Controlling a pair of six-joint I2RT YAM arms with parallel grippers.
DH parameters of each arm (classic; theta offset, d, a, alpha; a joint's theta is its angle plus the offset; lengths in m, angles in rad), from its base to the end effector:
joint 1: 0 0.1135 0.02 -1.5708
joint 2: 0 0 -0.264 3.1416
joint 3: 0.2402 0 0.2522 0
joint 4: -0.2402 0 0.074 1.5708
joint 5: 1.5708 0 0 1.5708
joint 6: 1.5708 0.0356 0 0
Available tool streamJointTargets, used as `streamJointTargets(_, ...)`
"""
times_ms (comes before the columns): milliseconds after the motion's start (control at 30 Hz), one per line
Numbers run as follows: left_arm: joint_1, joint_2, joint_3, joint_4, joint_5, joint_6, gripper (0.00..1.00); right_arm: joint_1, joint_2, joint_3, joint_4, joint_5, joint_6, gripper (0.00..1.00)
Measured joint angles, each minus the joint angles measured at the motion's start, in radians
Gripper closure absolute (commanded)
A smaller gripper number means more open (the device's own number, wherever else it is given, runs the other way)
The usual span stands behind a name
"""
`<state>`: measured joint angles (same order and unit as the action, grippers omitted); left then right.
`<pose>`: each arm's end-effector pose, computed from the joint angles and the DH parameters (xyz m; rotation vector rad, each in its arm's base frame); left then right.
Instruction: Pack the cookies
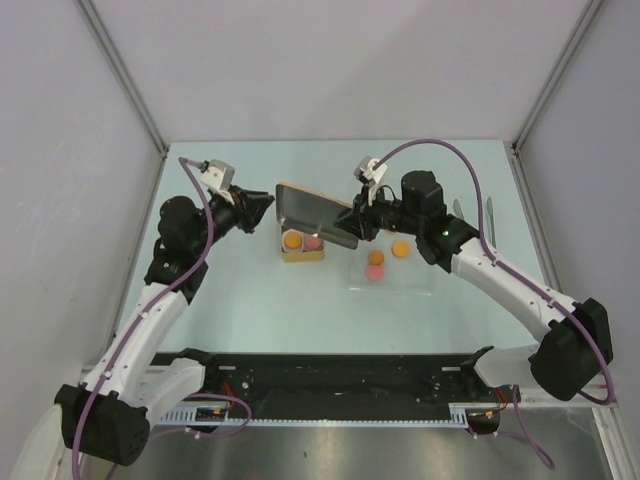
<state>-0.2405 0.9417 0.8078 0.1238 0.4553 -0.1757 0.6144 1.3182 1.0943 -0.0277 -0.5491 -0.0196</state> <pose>0.2113 -0.0679 0.3526 0.4136 1.5682 -0.6816 0.2404 0.1923 0.3473 -0.9547 1.6218 0.9129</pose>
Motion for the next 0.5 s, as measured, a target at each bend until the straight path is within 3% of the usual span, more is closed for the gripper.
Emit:
streamJointTargets(33,0.000,0.000,0.000,0.004,-0.008,-0.001,0.68,0.000,0.000,0.000,-0.008,0.018,-0.003,1.00)
streamJointTargets(167,0.000,0.000,0.000,0.008,-0.056,-0.006,0.16,-0.001,0.000,0.002,-0.033,0.105,-0.026,1.00)
streamJointTargets(333,0.000,0.004,0.022,-0.043,-0.084,-0.015,0.09,0.024,-0.006,0.021,-0.060,0.269,-0.101,1.00)
streamJointTargets(500,0.000,0.044,0.139,-0.109,-0.023,-0.098,0.08,0.124,-0.019,0.030,-0.063,0.491,-0.256,1.00)
